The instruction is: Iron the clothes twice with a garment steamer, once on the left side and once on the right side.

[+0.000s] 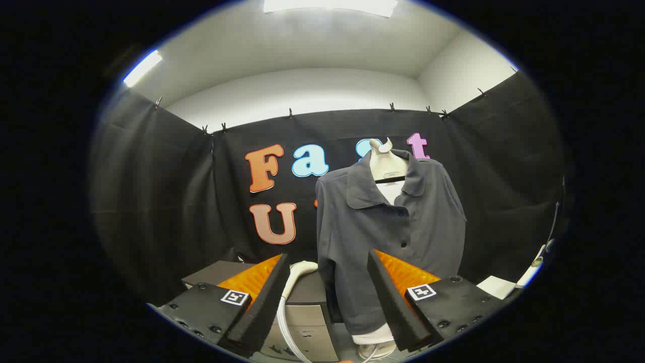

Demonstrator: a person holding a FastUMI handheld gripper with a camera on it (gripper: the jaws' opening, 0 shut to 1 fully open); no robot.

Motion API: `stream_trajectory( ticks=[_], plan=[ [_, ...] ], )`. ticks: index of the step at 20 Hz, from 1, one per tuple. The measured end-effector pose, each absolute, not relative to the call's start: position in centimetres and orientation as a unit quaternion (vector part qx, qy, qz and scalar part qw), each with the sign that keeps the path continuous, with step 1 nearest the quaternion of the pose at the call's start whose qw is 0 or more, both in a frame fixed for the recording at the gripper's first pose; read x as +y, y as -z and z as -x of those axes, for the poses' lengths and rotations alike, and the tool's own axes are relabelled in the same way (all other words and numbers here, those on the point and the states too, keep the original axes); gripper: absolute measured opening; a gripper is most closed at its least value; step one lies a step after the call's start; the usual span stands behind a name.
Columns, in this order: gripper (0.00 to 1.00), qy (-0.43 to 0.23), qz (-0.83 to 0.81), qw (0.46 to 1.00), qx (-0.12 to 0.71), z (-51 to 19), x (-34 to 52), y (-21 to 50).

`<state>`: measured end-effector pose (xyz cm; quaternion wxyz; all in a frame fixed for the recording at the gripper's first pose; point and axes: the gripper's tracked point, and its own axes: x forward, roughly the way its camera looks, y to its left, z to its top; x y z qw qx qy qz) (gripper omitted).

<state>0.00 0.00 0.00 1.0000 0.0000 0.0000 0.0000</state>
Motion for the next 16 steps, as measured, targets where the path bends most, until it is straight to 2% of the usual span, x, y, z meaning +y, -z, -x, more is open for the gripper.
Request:
stream_trajectory(
  ticks=[16],
  plan=[
    [0.98,0.002,-0.003,1.000,-0.001,1.3,0.5,-0.6]
  ],
)
